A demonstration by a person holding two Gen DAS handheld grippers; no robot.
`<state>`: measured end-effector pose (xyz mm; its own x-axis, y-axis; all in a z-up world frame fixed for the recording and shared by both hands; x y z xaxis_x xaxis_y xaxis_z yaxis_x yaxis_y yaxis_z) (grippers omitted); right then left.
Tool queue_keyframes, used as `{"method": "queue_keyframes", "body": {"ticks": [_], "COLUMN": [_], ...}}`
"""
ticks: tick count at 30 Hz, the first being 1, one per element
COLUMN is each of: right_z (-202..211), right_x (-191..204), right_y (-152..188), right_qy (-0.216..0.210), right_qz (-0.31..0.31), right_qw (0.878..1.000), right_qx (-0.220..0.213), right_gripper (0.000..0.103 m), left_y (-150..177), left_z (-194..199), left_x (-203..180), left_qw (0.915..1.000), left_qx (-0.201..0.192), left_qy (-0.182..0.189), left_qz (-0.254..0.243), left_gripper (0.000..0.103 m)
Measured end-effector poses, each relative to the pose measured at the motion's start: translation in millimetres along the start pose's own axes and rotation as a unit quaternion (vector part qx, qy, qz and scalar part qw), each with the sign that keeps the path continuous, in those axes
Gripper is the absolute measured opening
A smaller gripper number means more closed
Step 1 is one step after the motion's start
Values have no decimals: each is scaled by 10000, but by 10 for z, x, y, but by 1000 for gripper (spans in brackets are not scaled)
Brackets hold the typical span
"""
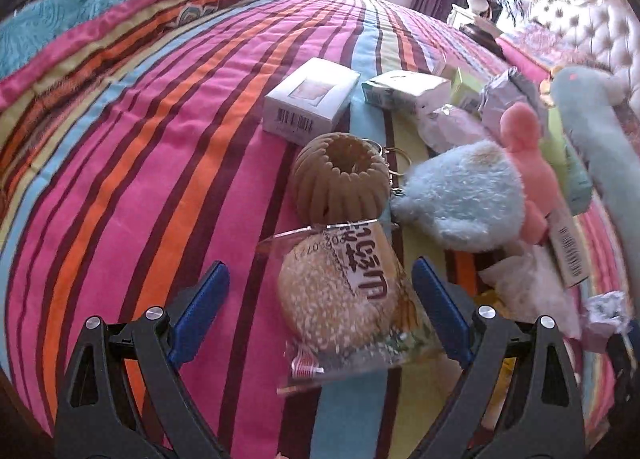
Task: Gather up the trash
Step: 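Grasp the bread bun with the left gripper while the right grasps crumpled paper, then lower both held items into the wastebasket and open both grippers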
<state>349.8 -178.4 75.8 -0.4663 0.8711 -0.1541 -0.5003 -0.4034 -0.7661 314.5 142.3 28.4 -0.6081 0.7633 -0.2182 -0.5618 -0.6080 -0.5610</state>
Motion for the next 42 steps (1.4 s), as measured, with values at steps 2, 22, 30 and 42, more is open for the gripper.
{"method": "queue_keyframes", "body": {"ticks": [2,22,30,42], "right_z": [-83,480,1466,1459], "right_x": [-13,-166,142,1028], "right_y": [26,94,729,2286], "right_qy": [-4,-777,-1309,-2054], "right_qz": [-50,-723,-527,-900], "right_qw": [9999,9941,9886,9615], "right_qx": [111,-236,-530,1587], "right_gripper": [79,48,48,48], "left_y": [7,42,730,3142], "left_z": [-26,551,1622,1429], "left_x": [-12,331,558,604], "left_qw": [9999,9959,9755,9395], "left_qx": [-85,-547,-942,1525], "left_qy": [-49,566,1723,2204], "left_qz": [-111,-444,-992,-2133], "left_gripper": [90,51,51,51]}}
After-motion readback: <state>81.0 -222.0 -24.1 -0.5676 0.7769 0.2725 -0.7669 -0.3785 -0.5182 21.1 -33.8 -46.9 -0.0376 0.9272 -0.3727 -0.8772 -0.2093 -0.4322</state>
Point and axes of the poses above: each gripper's, at about its wrist camera, not at the fingertips, and z roughly against the way its jaws point, x to its left, y to its underside, the point moved 4 cm from there along -z, roughly the way its jaws point, and after that the axes turned 9 degrees about z, right-handed, at the moved point
